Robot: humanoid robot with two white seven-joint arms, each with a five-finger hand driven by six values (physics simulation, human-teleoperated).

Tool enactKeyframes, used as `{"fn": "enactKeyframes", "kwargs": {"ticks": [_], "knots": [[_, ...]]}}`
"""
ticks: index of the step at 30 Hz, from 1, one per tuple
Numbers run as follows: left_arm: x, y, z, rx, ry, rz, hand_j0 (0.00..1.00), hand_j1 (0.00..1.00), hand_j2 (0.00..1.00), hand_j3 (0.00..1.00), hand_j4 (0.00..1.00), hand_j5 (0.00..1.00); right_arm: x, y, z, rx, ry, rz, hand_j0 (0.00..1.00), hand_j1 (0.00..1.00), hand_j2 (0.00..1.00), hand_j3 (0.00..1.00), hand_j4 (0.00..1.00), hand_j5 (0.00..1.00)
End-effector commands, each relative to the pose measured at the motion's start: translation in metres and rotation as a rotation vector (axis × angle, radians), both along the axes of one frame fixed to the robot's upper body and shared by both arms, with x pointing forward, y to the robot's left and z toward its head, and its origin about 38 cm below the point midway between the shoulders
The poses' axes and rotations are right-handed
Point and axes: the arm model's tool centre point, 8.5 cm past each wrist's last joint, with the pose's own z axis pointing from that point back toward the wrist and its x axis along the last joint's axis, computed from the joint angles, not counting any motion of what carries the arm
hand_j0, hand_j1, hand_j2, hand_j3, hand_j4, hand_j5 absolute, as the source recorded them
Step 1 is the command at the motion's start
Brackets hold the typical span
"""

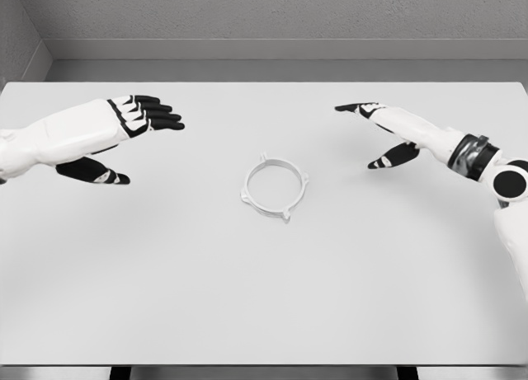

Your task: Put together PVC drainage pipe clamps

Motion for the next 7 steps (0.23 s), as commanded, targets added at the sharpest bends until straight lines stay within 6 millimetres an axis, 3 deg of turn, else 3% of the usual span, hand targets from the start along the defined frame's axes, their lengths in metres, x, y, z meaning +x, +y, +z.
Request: {"fn": "enactKeyframes", "kwargs": {"ticks": [1,4,7], "knots": [[0.0,-0.001,0.0,-0.01,0.003,-0.001,1.0,1.0,1.0,1.0,1.0,1.0,-0.005,-0.053,0.029,-0.008,-0.046,-0.088,1.0,1.0,1.0,1.0,1.0,1.0],[0.001,-0.001,0.002,-0.011,-0.002,-0.001,1.0,1.0,1.0,1.0,1.0,1.0,-0.019,-0.071,0.025,-0.047,-0.033,-0.099,1.0,1.0,1.0,1.0,1.0,1.0],[0.001,-0.001,0.003,-0.011,-0.004,-0.001,1.0,1.0,1.0,1.0,1.0,1.0,-0.025,-0.074,0.021,-0.057,-0.027,-0.101,1.0,1.0,1.0,1.0,1.0,1.0]]}}
